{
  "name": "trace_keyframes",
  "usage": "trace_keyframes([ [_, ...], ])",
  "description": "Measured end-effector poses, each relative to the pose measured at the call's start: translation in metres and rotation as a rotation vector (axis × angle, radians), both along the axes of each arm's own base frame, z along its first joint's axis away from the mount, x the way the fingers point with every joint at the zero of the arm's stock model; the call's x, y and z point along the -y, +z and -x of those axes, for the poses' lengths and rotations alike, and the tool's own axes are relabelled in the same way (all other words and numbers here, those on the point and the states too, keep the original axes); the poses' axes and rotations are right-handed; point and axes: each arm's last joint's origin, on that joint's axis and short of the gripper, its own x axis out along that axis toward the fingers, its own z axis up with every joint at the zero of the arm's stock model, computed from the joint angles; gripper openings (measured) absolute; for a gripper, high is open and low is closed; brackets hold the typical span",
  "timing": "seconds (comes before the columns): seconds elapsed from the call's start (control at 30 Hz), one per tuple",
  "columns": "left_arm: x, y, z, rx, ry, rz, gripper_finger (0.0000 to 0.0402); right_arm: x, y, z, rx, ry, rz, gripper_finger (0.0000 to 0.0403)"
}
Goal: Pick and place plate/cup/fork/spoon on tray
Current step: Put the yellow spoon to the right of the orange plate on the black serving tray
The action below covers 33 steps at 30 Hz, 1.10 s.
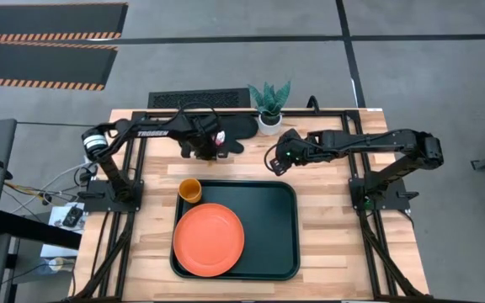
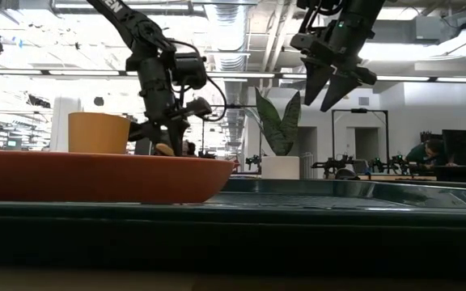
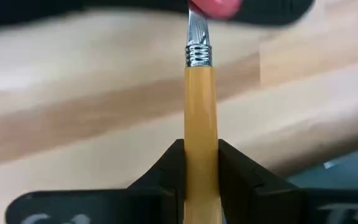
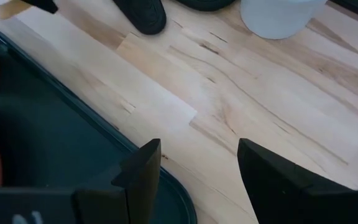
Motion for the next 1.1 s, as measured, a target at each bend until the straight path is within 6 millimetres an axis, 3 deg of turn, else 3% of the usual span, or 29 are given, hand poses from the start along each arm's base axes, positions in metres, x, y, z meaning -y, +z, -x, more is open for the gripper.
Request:
trace_keyframes([
  [0.3, 0.014, 0.015, -0.002, 0.097, -0.060, 0.081, 0.0048, -0.005, 0.001, 0.003, -0.015, 0.023, -0.018, 0.0239],
  [0.63, 0.034, 0.044, -0.006, 0.206, -0.016, 0.044, 0.0048, -0.012, 0.030, 0.026, 0.102, 0.015, -0.028, 0.0239],
  [0.87, 0.076, 0.066, -0.014, 0.303, -0.006, 0.034, 0.0048, -0.015, 0.049, 0.043, 0.192, 0.013, -0.019, 0.0239],
  [1.1, 0.130, 0.085, -0.027, 0.450, 0.025, -0.003, 0.0048, -0.015, 0.053, 0.048, 0.191, 0.049, 0.002, 0.0239],
])
